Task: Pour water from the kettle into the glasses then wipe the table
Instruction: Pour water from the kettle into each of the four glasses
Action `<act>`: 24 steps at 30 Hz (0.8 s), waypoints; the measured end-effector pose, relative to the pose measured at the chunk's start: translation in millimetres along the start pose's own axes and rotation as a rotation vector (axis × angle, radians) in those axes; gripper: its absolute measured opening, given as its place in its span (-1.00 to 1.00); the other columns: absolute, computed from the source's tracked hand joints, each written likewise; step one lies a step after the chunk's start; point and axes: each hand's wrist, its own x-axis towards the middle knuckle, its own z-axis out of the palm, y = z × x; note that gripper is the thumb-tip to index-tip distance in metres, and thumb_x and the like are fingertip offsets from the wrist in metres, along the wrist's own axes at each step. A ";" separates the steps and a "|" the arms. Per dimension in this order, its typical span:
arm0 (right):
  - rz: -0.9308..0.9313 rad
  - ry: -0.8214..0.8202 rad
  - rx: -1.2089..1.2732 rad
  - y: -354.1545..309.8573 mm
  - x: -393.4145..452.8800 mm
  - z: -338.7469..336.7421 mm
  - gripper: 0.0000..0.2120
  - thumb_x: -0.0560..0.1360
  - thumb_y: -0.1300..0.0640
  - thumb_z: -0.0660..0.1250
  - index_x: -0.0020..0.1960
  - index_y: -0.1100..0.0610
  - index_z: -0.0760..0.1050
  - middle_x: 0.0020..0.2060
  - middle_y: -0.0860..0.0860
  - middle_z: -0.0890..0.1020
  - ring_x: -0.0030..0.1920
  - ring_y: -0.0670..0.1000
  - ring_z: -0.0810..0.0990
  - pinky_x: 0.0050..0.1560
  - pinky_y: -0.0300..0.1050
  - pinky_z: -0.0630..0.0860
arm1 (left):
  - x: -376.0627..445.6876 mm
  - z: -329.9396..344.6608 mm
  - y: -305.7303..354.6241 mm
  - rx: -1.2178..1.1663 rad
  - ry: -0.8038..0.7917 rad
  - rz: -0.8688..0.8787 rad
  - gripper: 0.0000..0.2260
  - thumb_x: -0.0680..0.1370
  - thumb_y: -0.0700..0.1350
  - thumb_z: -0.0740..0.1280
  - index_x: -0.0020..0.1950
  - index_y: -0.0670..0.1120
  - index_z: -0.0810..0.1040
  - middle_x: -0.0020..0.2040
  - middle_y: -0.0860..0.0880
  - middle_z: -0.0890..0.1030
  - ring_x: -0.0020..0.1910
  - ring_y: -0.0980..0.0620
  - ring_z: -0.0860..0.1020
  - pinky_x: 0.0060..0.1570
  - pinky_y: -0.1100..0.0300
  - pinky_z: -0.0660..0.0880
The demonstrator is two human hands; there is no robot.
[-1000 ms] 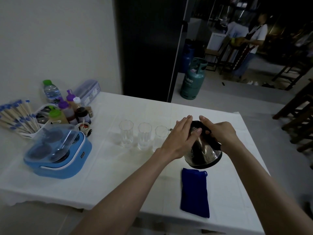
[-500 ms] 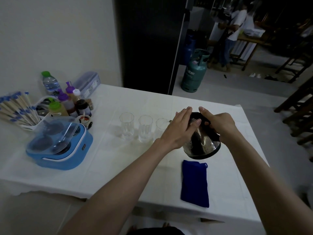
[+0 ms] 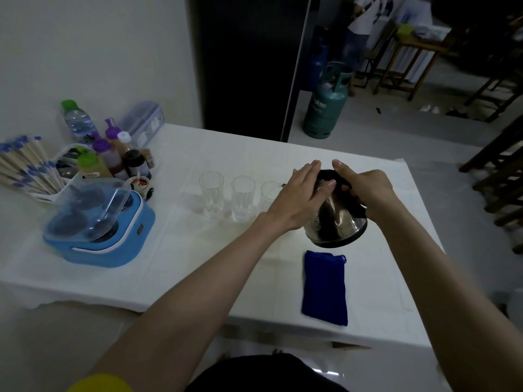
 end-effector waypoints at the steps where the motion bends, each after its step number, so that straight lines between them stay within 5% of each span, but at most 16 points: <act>1: 0.000 0.000 0.000 0.4 0.2 0.0 -0.42 0.39 -0.34 0.44 -0.25 0.23 0.60 -0.29 0.09 0.63 -0.25 0.09 0.58 0.07 0.13 0.60 | 0.1 0.2 0.0 0.000 0.001 0.003 -0.40 0.66 0.18 0.02 0.60 -0.11 0.05 0.60 -0.05 0.10 0.58 0.04 0.00 0.55 0.06 -0.10; 10: 0.038 -0.008 0.050 8.4 0.1 -0.2 -0.40 0.37 -0.36 0.45 -0.21 0.23 0.62 -0.30 0.10 0.62 -0.26 0.10 0.57 0.07 0.12 0.60 | 4.1 2.5 -2.8 0.029 0.007 0.046 -0.41 0.66 0.17 0.03 0.59 -0.14 0.07 0.60 -0.08 0.12 0.58 0.03 0.01 0.55 0.07 -0.10; 16: 0.096 -0.050 0.214 15.3 -10.1 -6.1 -0.53 0.43 -0.25 0.46 -0.12 0.20 0.59 -0.31 0.03 0.57 -0.37 -0.02 0.47 -0.33 -0.17 0.43 | 4.3 6.2 0.4 0.092 0.002 0.099 -0.41 0.66 0.15 0.03 0.59 -0.16 0.08 0.60 -0.09 0.13 0.58 0.02 0.01 0.54 0.10 -0.11; 24: 0.180 -0.026 0.380 34.4 -9.3 -20.7 -0.66 0.44 -0.11 0.46 -0.01 0.16 0.60 -0.35 -0.02 0.49 -0.45 -0.07 0.35 -0.49 -0.22 0.31 | 10.5 23.9 13.8 0.172 0.008 0.195 -0.40 0.66 0.16 0.05 0.57 -0.20 0.13 0.58 -0.13 0.18 0.58 -0.02 0.04 0.55 0.03 -0.06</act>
